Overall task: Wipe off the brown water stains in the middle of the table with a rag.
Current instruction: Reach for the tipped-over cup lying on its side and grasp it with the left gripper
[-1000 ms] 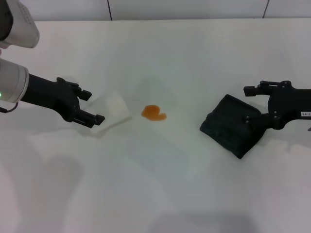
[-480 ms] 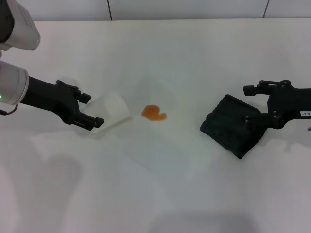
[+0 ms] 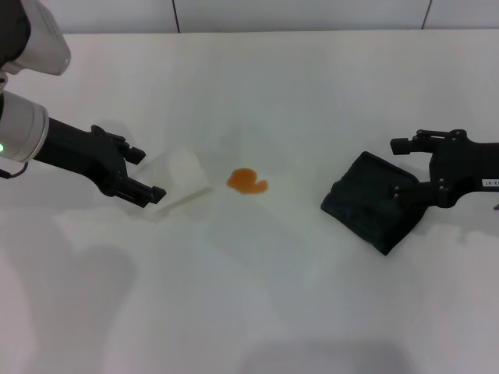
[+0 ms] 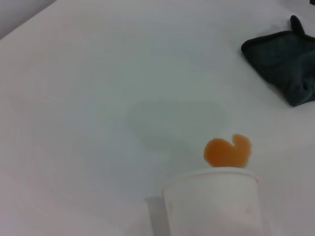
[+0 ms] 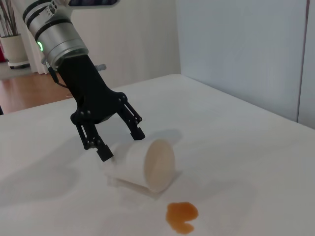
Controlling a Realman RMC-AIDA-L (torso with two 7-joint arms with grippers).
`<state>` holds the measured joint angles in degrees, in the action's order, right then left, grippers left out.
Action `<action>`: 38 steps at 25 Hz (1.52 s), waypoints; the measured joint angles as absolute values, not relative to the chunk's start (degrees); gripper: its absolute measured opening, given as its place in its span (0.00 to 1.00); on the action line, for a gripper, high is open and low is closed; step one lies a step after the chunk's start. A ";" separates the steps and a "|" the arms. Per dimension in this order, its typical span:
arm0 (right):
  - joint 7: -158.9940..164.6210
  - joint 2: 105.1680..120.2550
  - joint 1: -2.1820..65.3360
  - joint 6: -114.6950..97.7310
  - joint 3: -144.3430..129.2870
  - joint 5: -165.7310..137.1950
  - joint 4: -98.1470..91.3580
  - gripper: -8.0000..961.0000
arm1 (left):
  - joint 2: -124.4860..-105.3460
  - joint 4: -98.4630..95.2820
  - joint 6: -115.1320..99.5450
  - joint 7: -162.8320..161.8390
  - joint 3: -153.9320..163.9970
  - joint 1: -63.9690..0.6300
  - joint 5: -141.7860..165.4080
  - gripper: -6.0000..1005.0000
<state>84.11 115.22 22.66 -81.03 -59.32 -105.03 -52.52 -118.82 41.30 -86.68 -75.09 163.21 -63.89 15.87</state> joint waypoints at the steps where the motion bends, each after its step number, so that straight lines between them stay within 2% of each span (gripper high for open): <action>1: 84.11 115.22 22.64 -81.03 -59.33 -105.03 -52.49 0.89 | -118.82 41.13 -86.54 -75.16 163.21 -63.93 15.95 0.84; 38: 84.11 115.22 22.73 -81.13 -59.33 -105.15 -51.94 0.89 | -118.97 36.80 -81.13 -76.45 163.21 -63.81 16.70 0.83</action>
